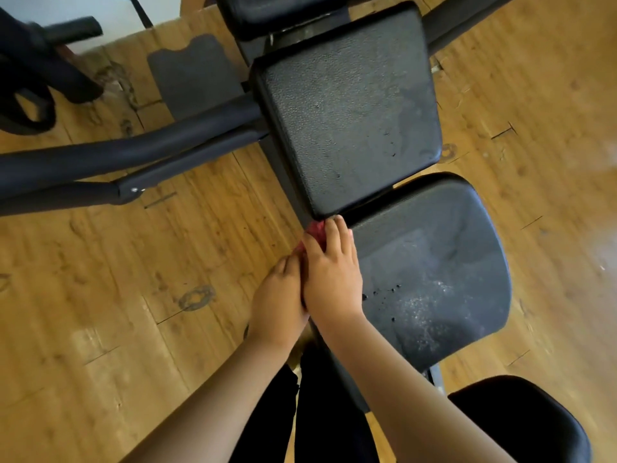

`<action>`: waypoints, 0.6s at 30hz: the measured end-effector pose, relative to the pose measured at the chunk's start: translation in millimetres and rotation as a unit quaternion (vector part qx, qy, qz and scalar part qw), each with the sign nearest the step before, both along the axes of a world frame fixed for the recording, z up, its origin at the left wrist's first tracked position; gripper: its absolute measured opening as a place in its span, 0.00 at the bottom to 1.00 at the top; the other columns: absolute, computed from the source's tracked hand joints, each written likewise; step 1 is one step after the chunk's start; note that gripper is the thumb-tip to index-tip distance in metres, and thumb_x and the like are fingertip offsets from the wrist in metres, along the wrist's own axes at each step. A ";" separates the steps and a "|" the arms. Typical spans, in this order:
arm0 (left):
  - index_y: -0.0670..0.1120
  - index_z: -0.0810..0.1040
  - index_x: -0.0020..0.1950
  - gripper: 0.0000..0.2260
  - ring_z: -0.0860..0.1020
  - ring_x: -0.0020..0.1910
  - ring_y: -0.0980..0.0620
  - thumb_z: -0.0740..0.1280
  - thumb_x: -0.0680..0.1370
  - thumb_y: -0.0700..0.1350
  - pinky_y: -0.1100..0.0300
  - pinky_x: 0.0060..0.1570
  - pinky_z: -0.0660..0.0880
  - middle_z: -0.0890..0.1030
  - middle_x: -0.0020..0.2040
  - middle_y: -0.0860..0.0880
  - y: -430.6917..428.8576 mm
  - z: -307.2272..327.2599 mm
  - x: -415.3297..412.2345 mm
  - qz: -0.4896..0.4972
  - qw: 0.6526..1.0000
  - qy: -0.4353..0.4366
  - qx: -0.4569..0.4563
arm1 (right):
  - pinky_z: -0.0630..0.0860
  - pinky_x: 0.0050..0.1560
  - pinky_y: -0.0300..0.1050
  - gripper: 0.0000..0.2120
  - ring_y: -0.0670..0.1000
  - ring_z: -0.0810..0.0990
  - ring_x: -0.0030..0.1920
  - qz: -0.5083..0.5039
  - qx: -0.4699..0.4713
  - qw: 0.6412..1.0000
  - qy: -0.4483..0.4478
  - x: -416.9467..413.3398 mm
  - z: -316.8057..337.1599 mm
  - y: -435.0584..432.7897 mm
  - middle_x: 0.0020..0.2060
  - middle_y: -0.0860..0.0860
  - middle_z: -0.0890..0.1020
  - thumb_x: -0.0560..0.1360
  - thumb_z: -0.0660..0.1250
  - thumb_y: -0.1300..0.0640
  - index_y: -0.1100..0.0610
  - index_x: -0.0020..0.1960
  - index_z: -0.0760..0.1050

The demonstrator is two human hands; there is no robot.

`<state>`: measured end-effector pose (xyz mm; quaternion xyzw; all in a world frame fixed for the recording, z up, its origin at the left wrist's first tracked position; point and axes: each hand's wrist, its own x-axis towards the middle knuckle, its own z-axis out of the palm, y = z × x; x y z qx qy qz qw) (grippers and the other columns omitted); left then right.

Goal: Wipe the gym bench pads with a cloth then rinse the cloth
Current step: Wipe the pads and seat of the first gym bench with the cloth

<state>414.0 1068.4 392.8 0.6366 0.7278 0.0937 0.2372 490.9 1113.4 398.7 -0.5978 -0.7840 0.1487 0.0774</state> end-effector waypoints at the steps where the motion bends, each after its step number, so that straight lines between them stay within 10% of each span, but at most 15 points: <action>1: 0.42 0.72 0.69 0.30 0.77 0.62 0.53 0.77 0.69 0.46 0.64 0.62 0.72 0.78 0.63 0.47 -6.6 -4.9 -1.3 0.020 0.999 -0.044 -0.011 | 0.60 0.71 0.56 0.16 0.64 0.67 0.71 0.013 0.005 1.000 -0.003 -1.6 -1.5 -5.7 0.65 0.63 0.74 0.69 0.73 0.63 0.61 0.57 0.80; 4: 0.43 0.73 0.67 0.22 0.76 0.60 0.56 0.72 0.74 0.40 0.61 0.61 0.75 0.78 0.61 0.49 -19.8 -9.3 -5.0 0.099 0.972 -0.210 -0.048 | 0.64 0.70 0.55 0.17 0.60 0.68 0.70 0.041 0.024 0.999 0.010 1.1 -4.1 -21.5 0.64 0.59 0.76 0.68 0.73 0.65 0.61 0.57 0.80; 8: 0.41 0.77 0.62 0.12 0.79 0.57 0.53 0.65 0.79 0.35 0.68 0.54 0.75 0.81 0.56 0.48 -31.4 -4.3 -12.5 0.128 0.954 -0.264 -0.058 | 0.72 0.66 0.52 0.19 0.56 0.68 0.70 0.047 0.012 0.998 0.048 10.5 -4.1 -47.8 0.64 0.55 0.75 0.73 0.60 0.62 0.59 0.63 0.77; 12: 0.45 0.79 0.57 0.13 0.77 0.55 0.59 0.64 0.78 0.32 0.70 0.55 0.73 0.78 0.56 0.51 -40.5 -3.2 -28.8 0.126 0.945 -0.297 -0.057 | 0.77 0.54 0.46 0.16 0.52 0.71 0.58 -0.061 -0.038 0.989 0.128 12.6 -0.3 -76.1 0.58 0.51 0.75 0.73 0.69 0.65 0.55 0.60 0.79; 18: 0.49 0.79 0.53 0.14 0.77 0.50 0.68 0.60 0.79 0.32 0.68 0.52 0.75 0.80 0.52 0.56 -37.1 3.0 -53.8 0.192 0.899 -0.382 -0.098 | 0.74 0.50 0.30 0.13 0.39 0.77 0.49 -0.355 -0.261 0.815 0.375 -14.8 15.2 -89.7 0.52 0.48 0.77 0.75 0.69 0.63 0.45 0.51 0.78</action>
